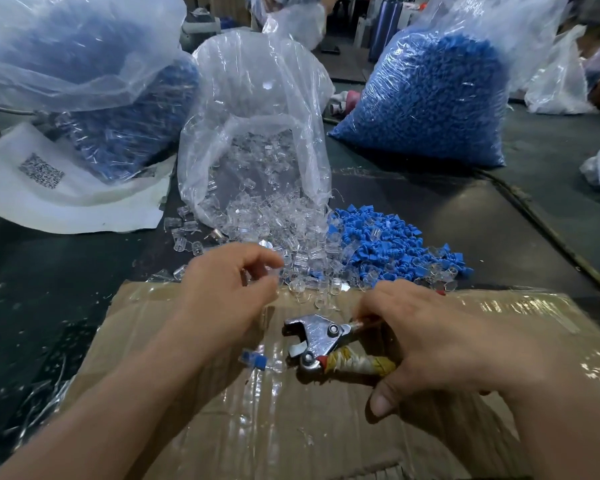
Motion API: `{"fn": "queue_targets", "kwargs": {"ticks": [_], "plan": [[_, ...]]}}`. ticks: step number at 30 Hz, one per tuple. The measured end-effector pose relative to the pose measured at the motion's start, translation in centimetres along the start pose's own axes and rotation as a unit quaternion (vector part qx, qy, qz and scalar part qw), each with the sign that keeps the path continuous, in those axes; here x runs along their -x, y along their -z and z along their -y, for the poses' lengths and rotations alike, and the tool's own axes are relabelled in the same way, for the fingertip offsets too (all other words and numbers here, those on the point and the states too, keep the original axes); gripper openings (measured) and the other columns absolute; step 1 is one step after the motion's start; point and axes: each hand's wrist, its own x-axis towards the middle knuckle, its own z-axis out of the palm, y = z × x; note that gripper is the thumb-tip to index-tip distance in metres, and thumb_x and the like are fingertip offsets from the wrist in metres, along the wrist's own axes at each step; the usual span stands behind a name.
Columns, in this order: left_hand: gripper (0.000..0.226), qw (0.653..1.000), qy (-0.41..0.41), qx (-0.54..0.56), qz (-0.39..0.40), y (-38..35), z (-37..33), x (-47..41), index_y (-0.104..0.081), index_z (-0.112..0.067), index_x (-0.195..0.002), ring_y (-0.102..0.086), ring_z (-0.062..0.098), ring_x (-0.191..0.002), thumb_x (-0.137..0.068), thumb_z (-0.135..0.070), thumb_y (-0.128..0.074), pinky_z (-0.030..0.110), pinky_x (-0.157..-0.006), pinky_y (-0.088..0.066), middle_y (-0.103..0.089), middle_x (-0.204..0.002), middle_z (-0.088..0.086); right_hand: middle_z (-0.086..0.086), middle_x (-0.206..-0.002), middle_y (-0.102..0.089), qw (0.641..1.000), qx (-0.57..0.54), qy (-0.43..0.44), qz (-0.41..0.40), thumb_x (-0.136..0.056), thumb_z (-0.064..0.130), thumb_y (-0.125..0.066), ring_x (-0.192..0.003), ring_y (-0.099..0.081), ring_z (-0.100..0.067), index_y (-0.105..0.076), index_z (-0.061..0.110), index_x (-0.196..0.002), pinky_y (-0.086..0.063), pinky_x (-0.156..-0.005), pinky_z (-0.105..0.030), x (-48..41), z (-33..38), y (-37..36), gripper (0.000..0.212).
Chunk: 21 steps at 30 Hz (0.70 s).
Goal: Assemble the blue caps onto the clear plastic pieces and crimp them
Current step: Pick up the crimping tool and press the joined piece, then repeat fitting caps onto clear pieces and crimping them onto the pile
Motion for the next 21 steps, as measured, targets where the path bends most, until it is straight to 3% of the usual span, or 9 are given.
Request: {"fn": "queue_targets", "kwargs": {"ticks": [5, 8, 10, 12, 15, 17, 19, 21], "plan": [[0.036, 0.981, -0.078, -0.161, 0.073, -1.2, 0.3, 0.2, -0.051, -0.043, -0.121, -0.042, -0.012, -0.071, -0.086, -0.037, -0.055, 0.013, -0.07, -0.037, -0.043, -0.081, -0.025, 0.027, -0.096, -0.031, 1.0, -0.012, -0.014, 0.001, -0.046, 0.066, -0.075, -0.088, -0.03, 0.006, -0.032, 0.044, -0.099, -0.025, -0.072, -0.004, 0.1, 0.0, -0.1, 0.072], [0.04, 0.964, -0.072, -0.233, 0.11, -1.7, 0.6, 0.0, -0.037, -0.053, -0.128, -0.039, -0.01, -0.072, -0.09, -0.046, -0.045, 0.01, -0.055, -0.028, -0.037, -0.085, -0.023, 0.03, -0.1, -0.042, 0.996, -0.078, -0.038, -0.015, -0.046, 0.067, -0.074, -0.095, -0.041, 0.009, -0.043, 0.045, -0.108, -0.037, -0.078, -0.01, 0.4, 0.0, 0.3, 0.072], [0.036, 0.965, -0.076, -0.229, 0.105, -1.7, 0.7, 0.0, -0.043, -0.052, -0.125, -0.039, -0.01, -0.072, -0.09, -0.046, -0.047, 0.009, -0.053, -0.025, -0.037, -0.085, -0.023, 0.028, -0.097, -0.052, 0.991, -0.119, -0.043, -0.051, -0.045, 0.075, -0.062, -0.091, -0.047, 0.014, -0.054, 0.042, -0.101, -0.041, -0.074, -0.006, 0.4, 0.0, 0.7, 0.066], [0.027, 0.97, -0.081, -0.208, 0.095, -1.6, 0.9, 0.0, -0.053, -0.046, -0.115, -0.039, -0.013, -0.073, -0.087, -0.044, -0.052, 0.007, -0.057, -0.026, -0.037, -0.084, -0.026, 0.024, -0.084, -0.059, 0.979, -0.147, -0.043, -0.132, -0.048, 0.076, -0.05, -0.083, -0.052, 0.014, -0.059, 0.038, -0.082, -0.04, -0.069, -0.004, 0.1, -0.1, 0.9, 0.053], [0.007, 0.976, -0.094, -0.182, 0.08, -1.5, 0.9, 0.1, -0.054, -0.042, -0.09, -0.042, -0.012, -0.075, -0.084, -0.042, -0.057, 0.007, -0.063, -0.027, -0.039, -0.084, -0.026, 0.015, -0.064, -0.062, 0.929, -0.177, -0.09, -0.311, -0.066, 0.059, -0.056, -0.068, -0.056, 0.004, -0.062, 0.029, -0.067, -0.042, -0.062, -0.011, -0.1, -1.0, 0.9, 0.03], [0.014, 0.983, -0.105, -0.145, 0.043, -1.5, 0.7, 0.2, -0.048, -0.042, -0.079, -0.046, -0.009, -0.074, -0.082, -0.039, -0.06, 0.008, -0.064, -0.029, -0.045, -0.082, -0.026, 0.015, -0.061, -0.06, 0.894, -0.177, -0.139, -0.388, -0.074, 0.042, -0.062, -0.063, -0.056, 0.0, -0.061, 0.029, -0.064, -0.042, -0.058, -0.012, -0.2, -1.8, 0.7, 0.017], [0.015, 0.992, -0.099, -0.084, -0.006, -1.4, 0.4, 0.2, -0.05, -0.04, -0.074, -0.055, -0.005, -0.068, -0.078, -0.034, -0.063, 0.01, -0.058, -0.036, -0.055, -0.074, -0.023, 0.016, -0.066, -0.06, 0.884, -0.164, -0.17, -0.404, -0.08, 0.029, -0.065, -0.065, -0.056, -0.001, -0.06, 0.031, -0.065, -0.044, -0.064, -0.019, -0.5, -2.4, 0.5, 0.015], [0.014, 0.994, -0.095, -0.022, -0.04, -1.3, 0.2, 0.3, -0.054, -0.037, -0.073, -0.058, -0.007, -0.07, -0.075, -0.029, -0.066, 0.008, -0.055, -0.043, -0.059, -0.068, -0.018, 0.016, -0.072, -0.06, 0.892, -0.15, -0.175, -0.389, -0.08, 0.025, -0.067, -0.068, -0.055, 0.0, -0.059, 0.033, -0.067, -0.042, -0.063, -0.017, -0.7, -2.5, 0.2, 0.018]]}}
